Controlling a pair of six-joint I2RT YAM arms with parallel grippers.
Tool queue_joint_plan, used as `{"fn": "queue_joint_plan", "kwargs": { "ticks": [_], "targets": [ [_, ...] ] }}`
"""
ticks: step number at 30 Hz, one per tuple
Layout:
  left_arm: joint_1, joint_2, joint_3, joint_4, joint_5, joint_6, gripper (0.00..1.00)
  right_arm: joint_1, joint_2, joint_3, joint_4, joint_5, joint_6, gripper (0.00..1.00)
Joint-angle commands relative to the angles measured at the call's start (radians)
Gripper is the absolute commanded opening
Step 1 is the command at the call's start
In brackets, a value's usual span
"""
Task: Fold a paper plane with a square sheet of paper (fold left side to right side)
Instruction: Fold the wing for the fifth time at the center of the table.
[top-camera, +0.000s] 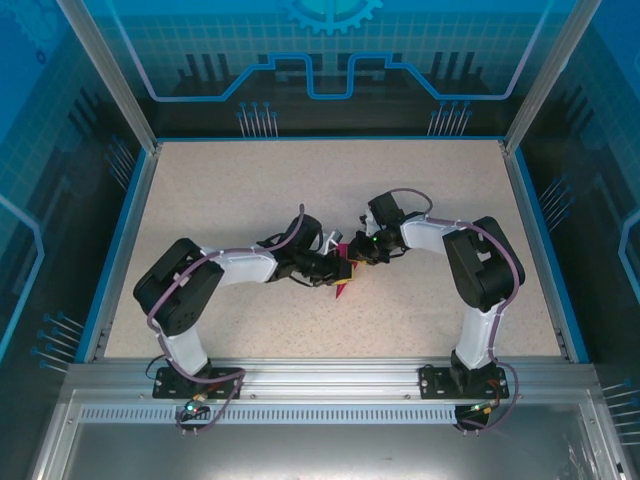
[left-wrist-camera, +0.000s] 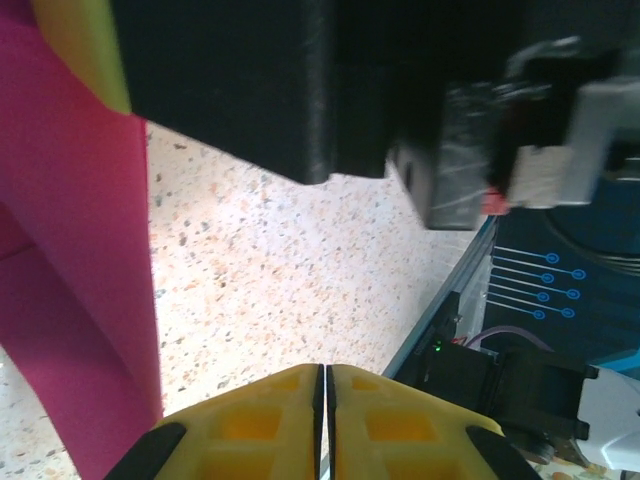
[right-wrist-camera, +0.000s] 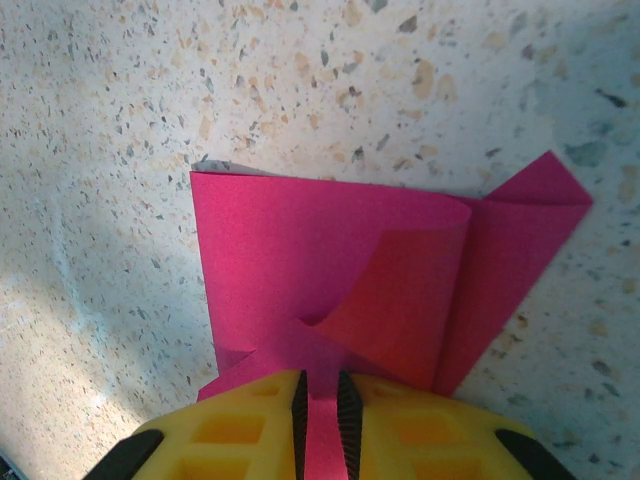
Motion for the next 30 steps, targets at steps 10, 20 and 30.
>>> {"fn": "queue_joint_plan", "kwargs": {
  "ticks": [10,20,30],
  "targets": [
    [-0.004,0.048,-0.015,-0.037,-0.03,-0.007,0.13,0.004,0.064,-0.026,-0.06,0.023,0.0,0.2],
    [-0.017,0.083,-0.035,-0.03,-0.057,-0.009,0.13,0.005,0.062,-0.024,-0.066,0.026,-0.003,0.2],
    [-0.028,0.098,-0.043,-0.049,-0.072,0.002,0.13,0.005,0.062,-0.022,-0.069,0.029,-0.006,0.21]
  ]
}}
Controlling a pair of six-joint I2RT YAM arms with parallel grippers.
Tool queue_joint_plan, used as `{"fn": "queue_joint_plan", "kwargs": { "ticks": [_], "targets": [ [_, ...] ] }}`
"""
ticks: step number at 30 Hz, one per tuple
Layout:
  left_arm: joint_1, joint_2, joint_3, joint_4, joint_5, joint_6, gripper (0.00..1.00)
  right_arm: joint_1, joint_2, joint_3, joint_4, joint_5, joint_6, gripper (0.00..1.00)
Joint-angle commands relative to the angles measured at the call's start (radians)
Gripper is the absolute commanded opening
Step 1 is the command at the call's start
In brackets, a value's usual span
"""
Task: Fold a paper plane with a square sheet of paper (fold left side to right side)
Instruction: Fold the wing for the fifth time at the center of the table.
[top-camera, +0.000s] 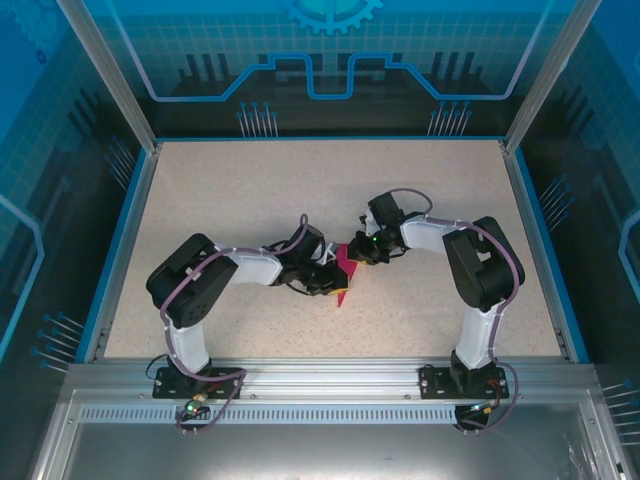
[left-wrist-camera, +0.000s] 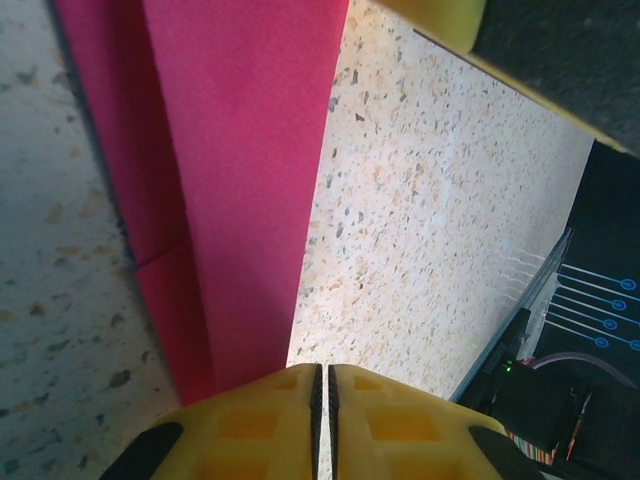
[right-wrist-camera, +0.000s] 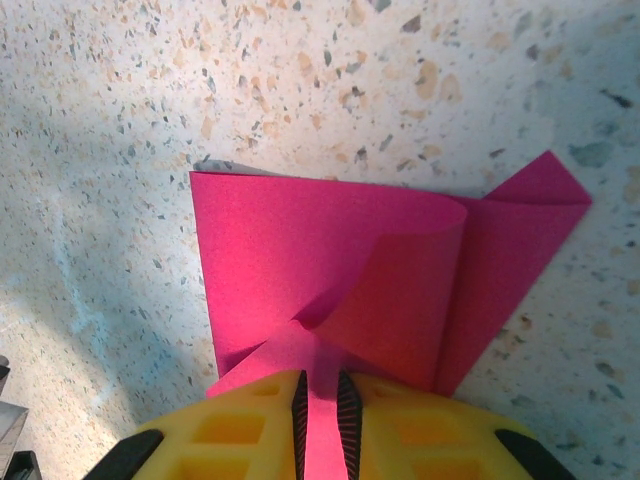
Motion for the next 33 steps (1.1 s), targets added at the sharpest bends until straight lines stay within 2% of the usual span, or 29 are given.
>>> {"fn": "queue_joint_plan", "kwargs": {
  "ticks": [1,17,28,33],
  "targets": [
    [-0.013,0.026,-0.019,-0.034,-0.013,0.002,0.13,0.006,0.061,-0.023,-0.069,0.029,-0.008,0.21],
    [-0.024,0.035,-0.046,-0.053,-0.053,-0.003,0.13,0.005,0.048,-0.022,-0.058,0.025,-0.015,0.21],
    [-0.042,0.053,-0.081,-0.01,-0.055,-0.001,0.06,0.002,-0.157,-0.084,0.063,-0.111,-0.037,0.14],
    [-0.041,0.067,-0.076,-0.01,-0.052,-0.002,0.05,0.038,-0.171,-0.116,0.059,-0.1,-0.017,0.15]
  ]
}}
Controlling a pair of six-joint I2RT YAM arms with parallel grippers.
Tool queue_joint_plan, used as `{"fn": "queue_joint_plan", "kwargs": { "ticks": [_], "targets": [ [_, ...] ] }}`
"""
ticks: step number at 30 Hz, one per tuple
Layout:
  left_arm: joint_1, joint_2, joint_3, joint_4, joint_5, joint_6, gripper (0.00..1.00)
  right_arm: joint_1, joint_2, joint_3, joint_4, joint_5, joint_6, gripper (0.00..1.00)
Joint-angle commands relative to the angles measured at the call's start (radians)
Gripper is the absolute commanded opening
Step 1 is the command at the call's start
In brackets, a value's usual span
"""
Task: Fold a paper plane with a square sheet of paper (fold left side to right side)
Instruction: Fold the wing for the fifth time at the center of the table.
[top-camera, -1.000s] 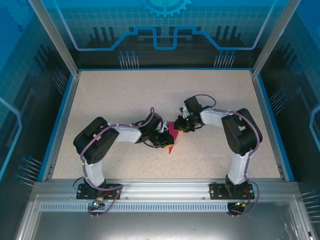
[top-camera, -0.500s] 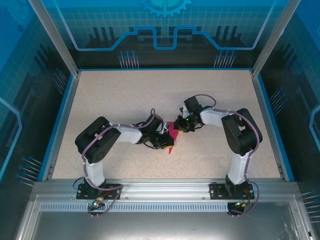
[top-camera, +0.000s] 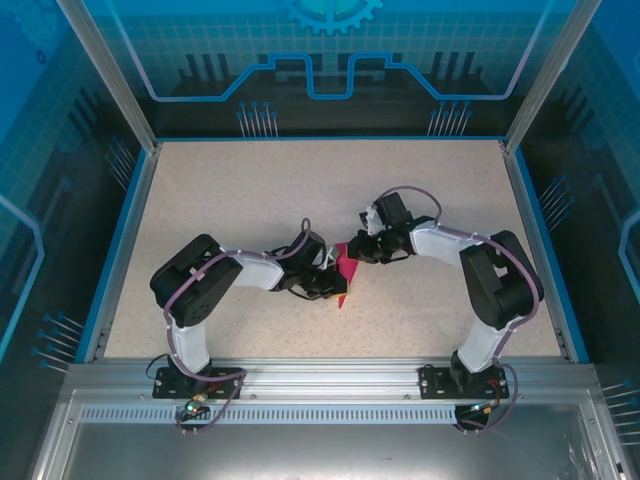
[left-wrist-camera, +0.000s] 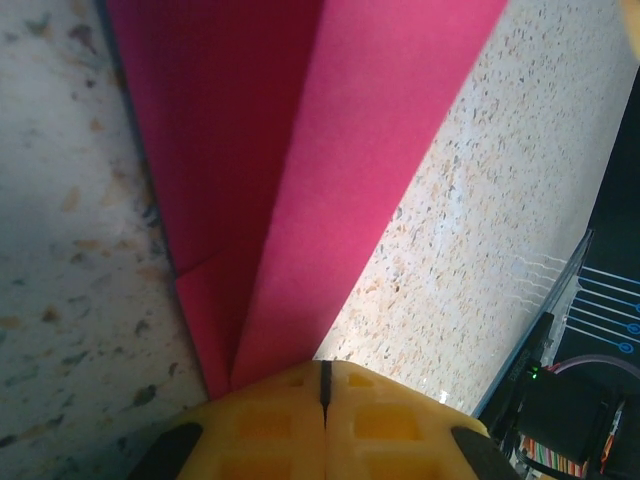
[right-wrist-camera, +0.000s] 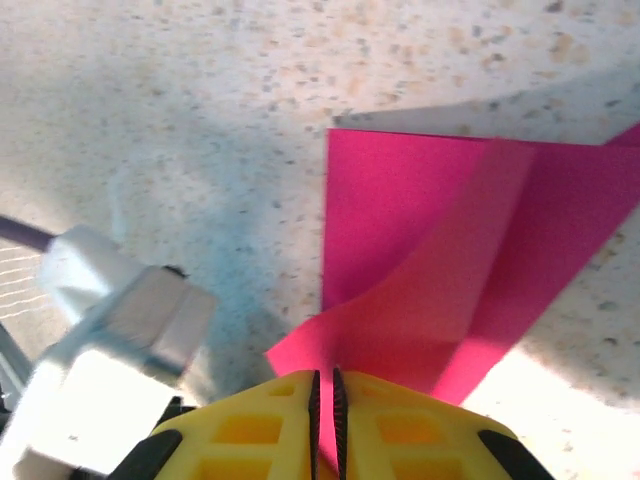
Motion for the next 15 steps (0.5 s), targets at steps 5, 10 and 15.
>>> {"fn": "queue_joint_plan", "kwargs": {
  "ticks": [5,10,15],
  "targets": [
    [-0.02,0.045,-0.033,-0.086,-0.021,0.001,0.05,0.047,0.028,-0.044,0.019,-0.023,0.016,0.15],
    [-0.021,0.049,-0.03,-0.091,-0.023,-0.001,0.05,0.054,0.062,-0.041,0.015,0.004,0.006,0.15],
    [-0.021,0.05,-0.027,-0.1,-0.025,-0.001,0.04,0.056,0.093,-0.017,-0.015,0.05,-0.025,0.15]
  ]
}}
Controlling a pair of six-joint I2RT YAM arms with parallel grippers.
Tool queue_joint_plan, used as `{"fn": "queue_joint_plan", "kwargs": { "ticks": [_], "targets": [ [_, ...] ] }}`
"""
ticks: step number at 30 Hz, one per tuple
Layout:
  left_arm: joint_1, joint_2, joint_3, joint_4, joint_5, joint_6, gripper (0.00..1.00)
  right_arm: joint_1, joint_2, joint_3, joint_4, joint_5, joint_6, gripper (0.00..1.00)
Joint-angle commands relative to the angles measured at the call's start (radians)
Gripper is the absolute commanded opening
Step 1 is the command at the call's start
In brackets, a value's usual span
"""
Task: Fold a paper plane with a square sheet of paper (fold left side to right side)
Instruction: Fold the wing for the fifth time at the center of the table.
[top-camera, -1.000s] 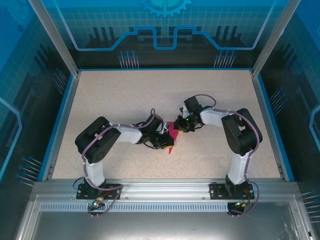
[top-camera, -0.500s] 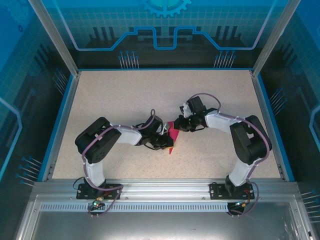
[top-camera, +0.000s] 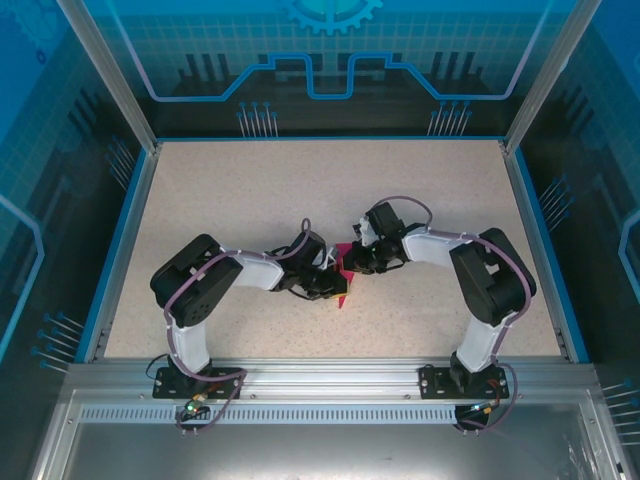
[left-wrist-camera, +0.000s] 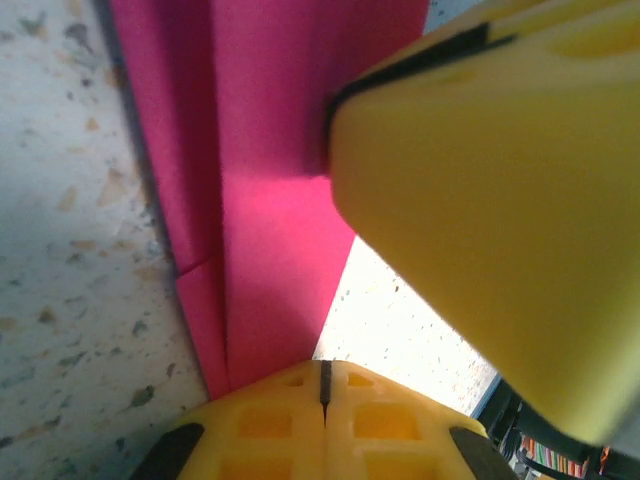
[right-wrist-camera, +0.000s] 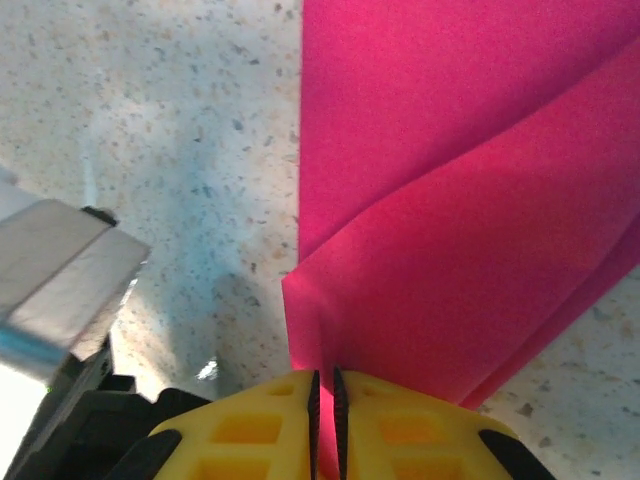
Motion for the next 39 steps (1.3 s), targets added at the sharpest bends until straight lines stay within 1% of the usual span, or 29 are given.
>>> {"fn": "queue_joint_plan", "kwargs": {
  "ticks": [1,7,15,30,39],
  "targets": [
    [-0.02,0.049,-0.027,-0.101,-0.025,-0.001,0.05,0.014,0.037,0.019,-0.028,0.043,-0.031,0.15],
    [-0.021,0.052,-0.028,-0.105,-0.026,-0.002,0.04,0.009,0.069,0.044,-0.055,0.091,-0.063,0.15],
    [-0.022,0.057,-0.03,-0.108,-0.023,-0.001,0.04,-0.032,0.088,0.082,-0.079,0.118,-0.102,0.15],
    [-0.021,0.06,-0.034,-0.106,-0.022,-0.001,0.03,-0.127,0.144,0.175,-0.123,0.125,-0.162,0.15],
    [-0.021,0.054,-0.042,-0.103,-0.023,-0.003,0.03,-0.185,0.194,0.261,-0.162,0.124,-0.194,0.15]
  ]
}}
